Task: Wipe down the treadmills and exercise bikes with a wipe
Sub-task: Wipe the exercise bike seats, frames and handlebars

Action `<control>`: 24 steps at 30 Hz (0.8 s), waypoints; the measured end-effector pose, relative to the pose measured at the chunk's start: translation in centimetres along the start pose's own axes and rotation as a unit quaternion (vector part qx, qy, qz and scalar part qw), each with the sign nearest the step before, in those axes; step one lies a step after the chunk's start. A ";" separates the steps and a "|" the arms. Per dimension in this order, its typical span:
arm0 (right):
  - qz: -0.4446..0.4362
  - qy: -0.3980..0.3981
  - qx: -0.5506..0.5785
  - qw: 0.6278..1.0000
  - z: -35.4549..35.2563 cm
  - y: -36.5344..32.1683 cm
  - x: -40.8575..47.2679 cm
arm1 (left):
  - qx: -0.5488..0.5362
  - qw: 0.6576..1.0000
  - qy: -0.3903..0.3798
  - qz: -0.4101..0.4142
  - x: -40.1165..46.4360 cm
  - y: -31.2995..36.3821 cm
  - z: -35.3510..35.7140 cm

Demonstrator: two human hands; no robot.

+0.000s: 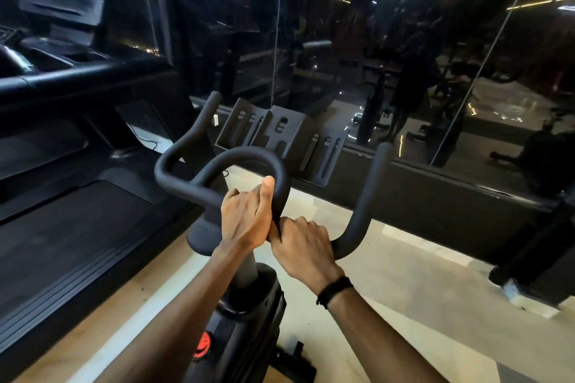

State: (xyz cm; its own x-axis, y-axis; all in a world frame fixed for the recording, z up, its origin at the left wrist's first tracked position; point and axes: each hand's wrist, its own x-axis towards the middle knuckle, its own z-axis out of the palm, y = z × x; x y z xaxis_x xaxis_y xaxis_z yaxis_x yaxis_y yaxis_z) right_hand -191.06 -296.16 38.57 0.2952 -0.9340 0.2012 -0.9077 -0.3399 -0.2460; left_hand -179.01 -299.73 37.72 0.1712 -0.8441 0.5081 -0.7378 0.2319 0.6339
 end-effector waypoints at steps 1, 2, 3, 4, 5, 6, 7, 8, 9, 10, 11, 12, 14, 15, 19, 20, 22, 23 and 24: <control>-0.020 0.005 -0.014 1.000 -0.2 0.6 -0.4 | 0.012 1.000 -0.003 0.011 -0.1 -0.2 -0.1; -0.031 0.011 -0.033 0.999 -0.5 1.5 -0.8 | 0.030 0.999 -0.006 0.023 -0.1 -0.4 -0.1; -0.037 0.018 -0.054 0.998 -0.9 2.5 -1.1 | 0.055 0.998 -0.008 0.037 -0.1 -0.5 -0.1; -0.044 0.027 -0.073 0.996 -1.2 3.8 -1.4 | 0.077 0.996 -0.011 0.048 -0.1 -0.7 -0.1; -0.055 0.034 -0.090 0.994 -1.5 5.2 -1.8 | 0.089 0.995 -0.008 0.052 -0.2 -0.7 0.0; -0.069 0.041 -0.103 0.991 -1.8 6.6 -2.0 | 0.095 0.994 0.000 0.053 -0.3 -0.6 0.1; -0.087 0.051 -0.110 0.989 -2.0 8.0 -2.2 | 0.100 0.993 0.008 0.054 -0.4 -0.6 0.3; -0.099 0.060 -0.107 0.988 -2.0 9.1 -2.3 | 0.106 0.993 0.015 0.058 -0.5 -0.7 0.5; -0.100 0.069 -0.099 0.988 -1.9 9.6 -2.4 | 0.111 0.992 0.017 0.061 -0.6 -0.8 0.5; -0.090 0.073 -0.095 0.989 -1.8 9.7 -2.4 | 0.112 0.992 0.019 0.063 -0.6 -0.8 0.6; -0.075 0.081 -0.096 0.989 -1.5 9.1 -2.3 | 0.116 0.991 0.021 0.061 -0.6 -0.8 0.6; -0.057 0.090 -0.098 0.989 -1.2 8.1 -2.3 | 0.119 0.991 0.020 0.059 -0.5 -0.8 0.7; -0.013 0.085 -0.078 0.993 -0.5 4.7 -2.2 | 0.122 0.991 0.020 0.056 -0.5 -0.7 0.7; 0.006 0.064 -0.061 0.996 -0.2 2.7 -2.0 | 0.119 0.991 0.018 0.055 -0.4 -0.6 0.6; 0.061 0.001 -0.005 0.998 -0.4 -2.3 -0.3 | 0.031 0.999 -0.024 0.028 -0.3 -1.0 -0.1; 0.065 -0.005 -0.002 0.998 -0.4 -2.5 0.1 | 0.020 0.999 -0.034 0.025 -0.1 -1.2 -0.3; 0.059 -0.016 -0.007 0.998 -0.4 -2.0 0.4 | 0.027 0.998 -0.044 0.044 0.0 -1.3 -0.4; 0.051 -0.022 -0.006 0.998 -0.3 -1.6 0.4 | 0.031 0.997 -0.048 0.052 -0.1 -1.3 -0.5; 0.039 -0.025 -0.002 0.999 -0.3 -1.2 0.3 | 0.034 0.997 -0.051 0.057 -0.1 -1.2 -0.5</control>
State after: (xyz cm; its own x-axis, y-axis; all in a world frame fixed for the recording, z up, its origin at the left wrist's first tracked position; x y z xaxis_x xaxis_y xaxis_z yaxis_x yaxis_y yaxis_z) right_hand -189.98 -295.95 39.24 0.2380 -0.9620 0.1341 -0.9297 -0.2656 -0.2553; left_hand -177.78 -299.68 37.18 0.0201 -0.8596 0.5105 -0.7923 0.2977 0.5325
